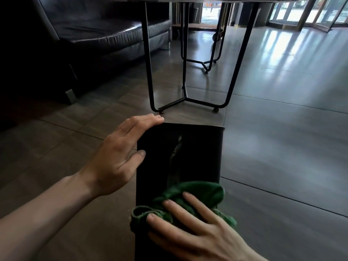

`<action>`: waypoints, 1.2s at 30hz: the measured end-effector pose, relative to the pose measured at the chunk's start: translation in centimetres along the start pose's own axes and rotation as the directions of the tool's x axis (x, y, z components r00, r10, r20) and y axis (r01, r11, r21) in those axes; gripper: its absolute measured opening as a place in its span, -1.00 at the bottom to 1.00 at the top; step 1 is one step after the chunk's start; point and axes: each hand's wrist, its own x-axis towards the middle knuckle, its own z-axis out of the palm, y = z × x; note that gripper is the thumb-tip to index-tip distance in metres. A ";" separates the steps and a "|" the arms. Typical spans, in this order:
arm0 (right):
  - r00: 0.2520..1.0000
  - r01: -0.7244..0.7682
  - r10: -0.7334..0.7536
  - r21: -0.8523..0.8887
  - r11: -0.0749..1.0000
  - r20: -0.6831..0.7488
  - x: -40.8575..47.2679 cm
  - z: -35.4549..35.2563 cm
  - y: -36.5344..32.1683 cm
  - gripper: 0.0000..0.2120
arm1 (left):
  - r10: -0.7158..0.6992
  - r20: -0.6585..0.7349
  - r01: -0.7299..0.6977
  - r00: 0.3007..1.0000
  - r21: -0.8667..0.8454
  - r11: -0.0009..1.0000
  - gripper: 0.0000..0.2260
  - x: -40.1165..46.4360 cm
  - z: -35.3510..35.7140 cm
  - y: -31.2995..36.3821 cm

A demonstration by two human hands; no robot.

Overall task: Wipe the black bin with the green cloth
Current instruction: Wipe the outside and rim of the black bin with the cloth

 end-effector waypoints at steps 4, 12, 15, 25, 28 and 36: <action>0.971 -0.186 0.207 0.164 0.969 -0.120 1.7 -1.0 4.6 -0.58 | 0.022 -0.023 -0.022 0.999 0.012 1.000 -0.35 0.0 0.6 0.2; 0.847 -0.447 0.518 0.367 0.816 -0.120 4.7 -0.9 5.7 -0.54 | -0.005 -0.025 0.006 1.000 0.047 0.999 -0.36 -0.1 0.3 -0.2; 0.974 -0.177 0.203 0.214 0.961 -0.105 1.5 0.2 0.4 -0.55 | -0.013 -0.016 0.014 1.000 0.027 1.000 -0.36 -0.6 -0.2 -0.2; 0.655 -0.587 0.733 0.485 0.648 -0.186 6.1 -3.0 9.7 -0.46 | 0.022 0.006 -0.022 1.000 0.004 1.000 -0.38 0.3 0.4 1.1; 0.743 -0.536 0.644 0.412 0.737 -0.184 5.7 -2.3 7.8 -0.35 | 0.021 0.004 -0.021 1.000 0.026 0.999 -0.37 0.3 0.5 1.2; 0.997 0.011 -0.004 -0.094 0.996 0.073 -1.9 0.3 -1.5 -0.54 | 0.074 0.036 -0.075 0.997 0.029 0.997 -0.36 -0.3 0.3 1.6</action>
